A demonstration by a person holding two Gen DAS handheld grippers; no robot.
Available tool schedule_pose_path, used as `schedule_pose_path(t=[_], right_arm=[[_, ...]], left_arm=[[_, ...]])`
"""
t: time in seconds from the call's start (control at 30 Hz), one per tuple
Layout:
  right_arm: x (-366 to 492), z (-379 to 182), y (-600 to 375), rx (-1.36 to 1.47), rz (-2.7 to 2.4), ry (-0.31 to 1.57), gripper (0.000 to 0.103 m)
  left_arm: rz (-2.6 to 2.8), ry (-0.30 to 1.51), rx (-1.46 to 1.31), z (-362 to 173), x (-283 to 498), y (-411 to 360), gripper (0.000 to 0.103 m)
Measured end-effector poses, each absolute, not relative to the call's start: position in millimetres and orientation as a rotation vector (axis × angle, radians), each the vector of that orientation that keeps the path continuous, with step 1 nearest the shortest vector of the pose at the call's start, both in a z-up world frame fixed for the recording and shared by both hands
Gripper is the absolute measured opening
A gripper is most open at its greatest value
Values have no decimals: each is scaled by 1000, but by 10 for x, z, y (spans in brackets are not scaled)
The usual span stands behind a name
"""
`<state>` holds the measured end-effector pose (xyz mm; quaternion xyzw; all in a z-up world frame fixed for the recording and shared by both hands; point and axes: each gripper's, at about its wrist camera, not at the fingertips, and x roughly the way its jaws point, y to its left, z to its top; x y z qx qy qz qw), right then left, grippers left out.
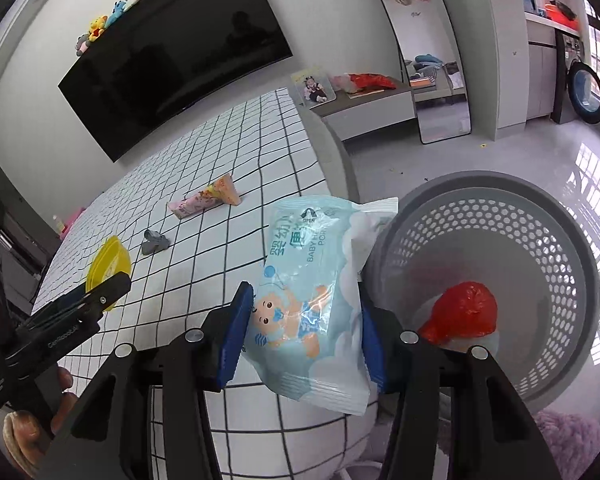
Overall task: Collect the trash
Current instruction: 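Carry wipes pack and yellow ring over the basket and open both grippers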
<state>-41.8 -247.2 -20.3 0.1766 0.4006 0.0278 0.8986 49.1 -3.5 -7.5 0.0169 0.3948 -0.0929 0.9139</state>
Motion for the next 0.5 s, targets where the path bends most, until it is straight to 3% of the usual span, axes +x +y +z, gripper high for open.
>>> schedule_pose_path(t=[0.5], right_arm=[[-1015, -305, -3772, 420, -211, 815, 49]], left_arm=[[-510, 800, 141, -89, 294, -1631, 73]])
